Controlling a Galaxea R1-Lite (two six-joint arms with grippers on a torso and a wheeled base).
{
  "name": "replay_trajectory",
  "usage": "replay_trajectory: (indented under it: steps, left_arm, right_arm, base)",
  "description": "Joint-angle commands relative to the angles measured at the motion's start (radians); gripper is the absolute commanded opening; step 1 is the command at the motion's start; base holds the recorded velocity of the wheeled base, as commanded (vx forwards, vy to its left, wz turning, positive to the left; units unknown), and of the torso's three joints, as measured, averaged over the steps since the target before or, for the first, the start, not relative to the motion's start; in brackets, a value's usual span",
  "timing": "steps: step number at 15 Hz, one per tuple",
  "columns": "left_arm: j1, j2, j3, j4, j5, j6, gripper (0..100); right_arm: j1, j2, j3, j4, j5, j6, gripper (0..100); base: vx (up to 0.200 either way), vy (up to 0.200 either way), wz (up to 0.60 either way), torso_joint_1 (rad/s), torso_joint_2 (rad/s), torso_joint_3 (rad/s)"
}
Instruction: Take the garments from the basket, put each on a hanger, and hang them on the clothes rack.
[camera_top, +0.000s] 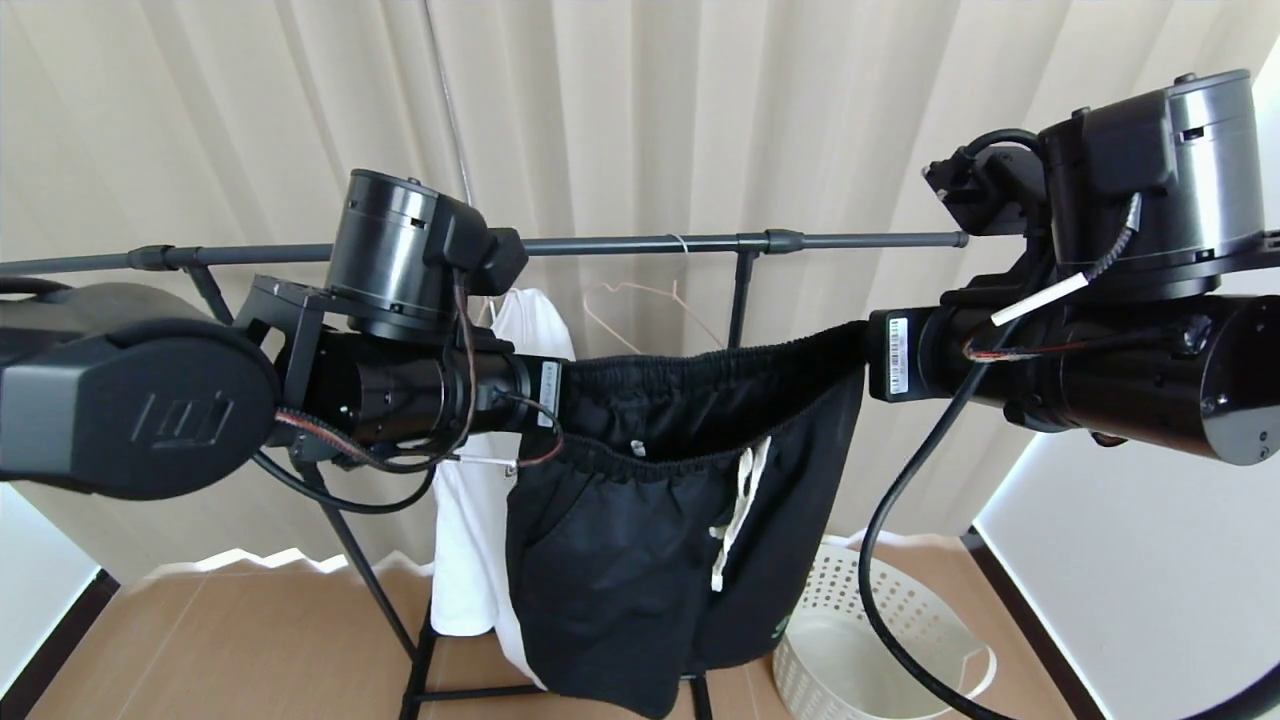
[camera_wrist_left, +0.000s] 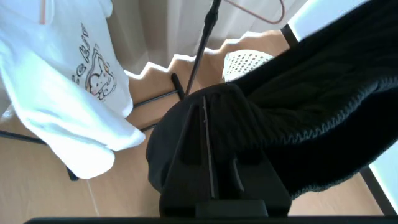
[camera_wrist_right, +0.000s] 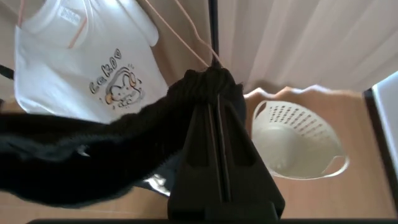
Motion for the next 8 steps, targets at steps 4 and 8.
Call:
replay_trajectory:
  steps: [4, 8]
  left_arm:
    - [0.031, 0.032, -0.009, 0.0, -0.005, -0.005, 0]
    - [0.029, -0.014, 0.03, -0.026, -0.014, -0.036, 0]
  right_arm:
    - [-0.004, 0.018, -0.013, -0.086, 0.006, -0.011, 0]
    - [-0.012, 0.024, -0.03, -0.109, 0.0, -0.009, 0]
  base:
    - [0.0, 0.0, 0.0, 0.0, 0.0, 0.0]
    - [0.0, 0.0, 0.0, 0.0, 0.0, 0.0]
